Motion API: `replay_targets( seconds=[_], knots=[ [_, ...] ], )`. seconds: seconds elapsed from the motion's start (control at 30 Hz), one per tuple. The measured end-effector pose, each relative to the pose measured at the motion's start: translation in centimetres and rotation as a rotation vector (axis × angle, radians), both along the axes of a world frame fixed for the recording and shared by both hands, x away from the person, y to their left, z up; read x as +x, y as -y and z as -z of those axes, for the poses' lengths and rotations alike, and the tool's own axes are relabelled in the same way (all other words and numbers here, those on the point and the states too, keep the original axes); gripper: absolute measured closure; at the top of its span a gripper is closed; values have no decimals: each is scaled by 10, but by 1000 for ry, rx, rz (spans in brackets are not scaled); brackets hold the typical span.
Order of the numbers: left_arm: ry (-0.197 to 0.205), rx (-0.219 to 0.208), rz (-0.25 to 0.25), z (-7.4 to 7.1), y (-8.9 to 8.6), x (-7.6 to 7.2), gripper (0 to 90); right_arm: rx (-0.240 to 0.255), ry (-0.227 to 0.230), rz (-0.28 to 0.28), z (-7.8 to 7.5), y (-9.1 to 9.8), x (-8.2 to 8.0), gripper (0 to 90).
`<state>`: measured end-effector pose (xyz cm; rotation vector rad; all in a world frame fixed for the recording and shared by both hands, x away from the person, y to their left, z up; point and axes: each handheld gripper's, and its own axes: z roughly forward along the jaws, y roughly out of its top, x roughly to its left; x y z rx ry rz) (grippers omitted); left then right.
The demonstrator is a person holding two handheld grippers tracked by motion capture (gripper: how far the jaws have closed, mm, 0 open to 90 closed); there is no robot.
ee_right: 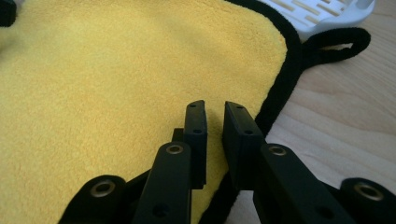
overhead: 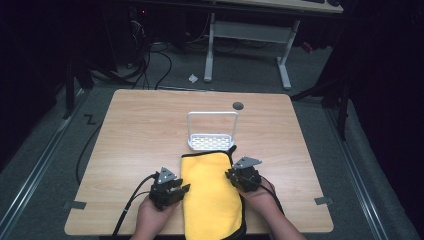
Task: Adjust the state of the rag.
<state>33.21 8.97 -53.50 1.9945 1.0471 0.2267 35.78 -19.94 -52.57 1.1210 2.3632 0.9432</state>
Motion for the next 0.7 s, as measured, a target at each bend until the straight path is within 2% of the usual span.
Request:
replay_targets(
  seconds=[0.1,0.23,0.3,0.47,0.57,0.7],
  knots=[
    [-17,20,4,-1,-1,-3,621,-1,3,-22,0,2,-11,801],
    [-47,19,18,-3,-4,-11,624,25,-8,-31,2,9,-28,790],
    [-41,35,26,-3,-4,-17,624,31,-4,-41,2,12,-35,789],
    [-49,41,44,-4,-4,-27,621,40,1,-55,3,17,-47,784],
    [-37,38,38,-4,-6,-25,601,50,-3,-56,4,19,-47,781],
    [-18,-3,-29,-8,-12,-9,572,67,-8,-58,5,20,-45,783]
  ],
)
